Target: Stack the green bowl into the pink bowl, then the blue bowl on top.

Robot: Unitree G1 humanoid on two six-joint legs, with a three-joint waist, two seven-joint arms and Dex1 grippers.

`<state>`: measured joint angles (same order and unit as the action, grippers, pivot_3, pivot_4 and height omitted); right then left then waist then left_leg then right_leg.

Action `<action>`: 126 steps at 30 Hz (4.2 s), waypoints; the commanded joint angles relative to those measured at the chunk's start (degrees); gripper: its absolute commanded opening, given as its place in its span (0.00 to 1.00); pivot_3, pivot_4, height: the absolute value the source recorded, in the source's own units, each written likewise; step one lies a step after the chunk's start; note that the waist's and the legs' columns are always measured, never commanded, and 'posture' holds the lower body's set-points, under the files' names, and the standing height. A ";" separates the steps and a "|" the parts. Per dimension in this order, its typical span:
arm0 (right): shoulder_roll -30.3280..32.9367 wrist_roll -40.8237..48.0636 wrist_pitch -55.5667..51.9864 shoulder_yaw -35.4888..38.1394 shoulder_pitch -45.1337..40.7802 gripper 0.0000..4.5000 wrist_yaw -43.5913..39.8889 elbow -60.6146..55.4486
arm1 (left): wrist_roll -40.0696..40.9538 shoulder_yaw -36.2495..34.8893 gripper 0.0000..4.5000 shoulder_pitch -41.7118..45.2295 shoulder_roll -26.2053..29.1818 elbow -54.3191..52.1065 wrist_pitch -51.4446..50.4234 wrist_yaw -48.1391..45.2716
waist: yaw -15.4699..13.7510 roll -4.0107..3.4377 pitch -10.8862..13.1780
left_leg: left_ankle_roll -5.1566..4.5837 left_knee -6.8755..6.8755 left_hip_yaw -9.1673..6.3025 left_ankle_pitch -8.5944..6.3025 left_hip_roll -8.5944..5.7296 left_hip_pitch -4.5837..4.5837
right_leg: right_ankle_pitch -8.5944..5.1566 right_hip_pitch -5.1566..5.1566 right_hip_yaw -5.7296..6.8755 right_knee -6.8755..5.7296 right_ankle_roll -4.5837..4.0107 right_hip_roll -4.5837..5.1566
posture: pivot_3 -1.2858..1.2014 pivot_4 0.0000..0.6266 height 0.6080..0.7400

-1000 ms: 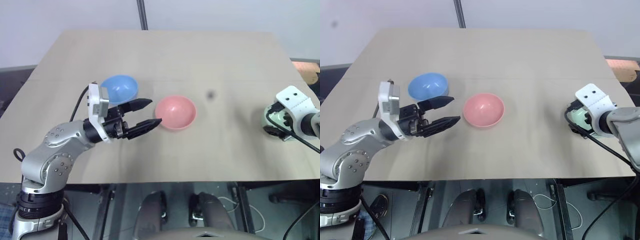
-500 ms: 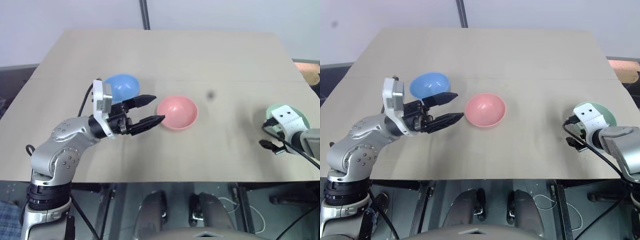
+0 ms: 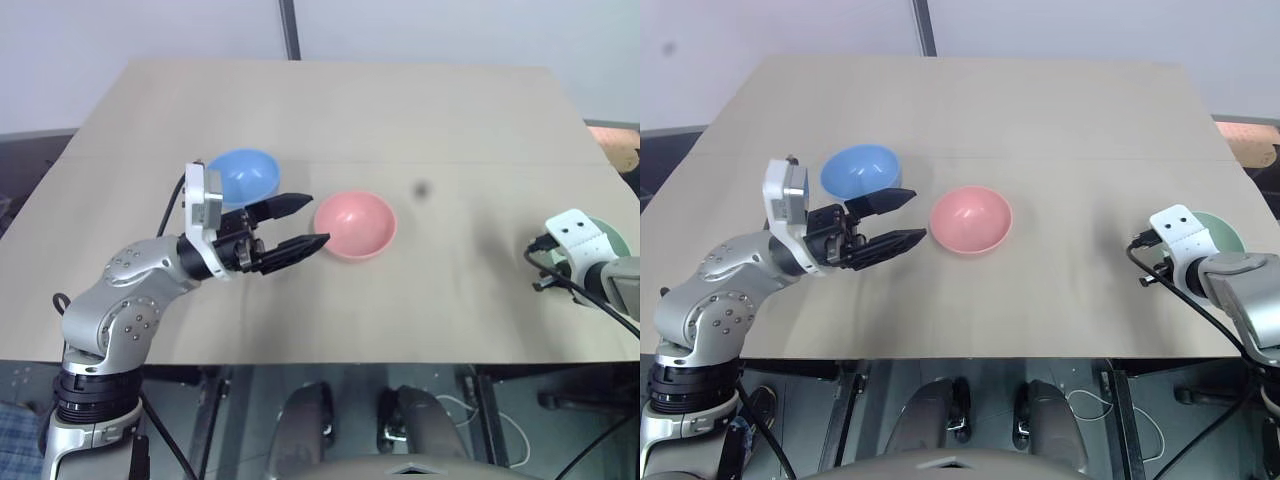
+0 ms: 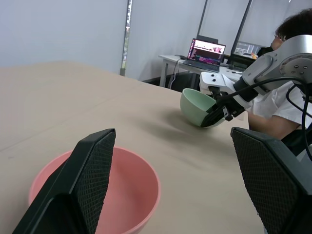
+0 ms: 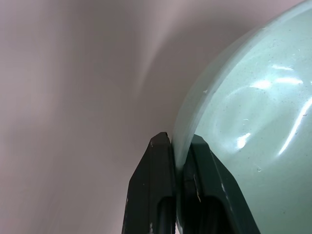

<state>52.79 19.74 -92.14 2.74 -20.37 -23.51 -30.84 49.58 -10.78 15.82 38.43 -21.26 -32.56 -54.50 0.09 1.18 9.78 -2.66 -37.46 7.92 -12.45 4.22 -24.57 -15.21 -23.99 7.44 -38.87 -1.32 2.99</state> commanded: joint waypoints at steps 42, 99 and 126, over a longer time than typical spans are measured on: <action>-21.74 9.23 11.62 -16.35 -36.33 0.98 -9.08 -1.05 | -8.75 -1.42 0.89 -4.32 1.14 2.62 5.76 -0.43 | 0.44 -0.02 0.02 | 0.02 0.01 0.06 0.03 0.01 -0.13 | 0.15 -0.16 0.03 -0.06 -0.26 0.06 | 0.52 0.24 1.00; -3.73 33.42 33.08 18.43 -3.40 1.00 -10.80 -8.35 | -45.68 10.83 0.01 15.97 5.45 34.98 18.40 5.35 | 0.31 0.04 0.06 | 0.01 0.02 0.06 0.02 0.00 -0.06 | 0.07 -0.11 0.00 -0.08 -0.11 0.05 | 0.52 0.24 1.00; -1.04 32.90 36.02 16.69 -1.15 1.00 -11.53 -7.67 | -39.75 9.49 0.83 18.94 7.44 29.72 16.26 -3.68 | 0.10 0.05 0.06 | 0.01 -0.09 0.06 0.03 0.01 -0.03 | 0.06 -0.06 -0.02 -0.13 -0.09 0.01 | 0.52 0.24 1.00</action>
<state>50.82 52.50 -57.54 18.60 -21.47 -34.76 -37.66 9.27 0.32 34.22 45.18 10.25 -17.36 -58.51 0.19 1.23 9.84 -2.64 -37.57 7.98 -12.42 4.22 -24.60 -15.15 -24.05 7.41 -39.01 -1.42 3.00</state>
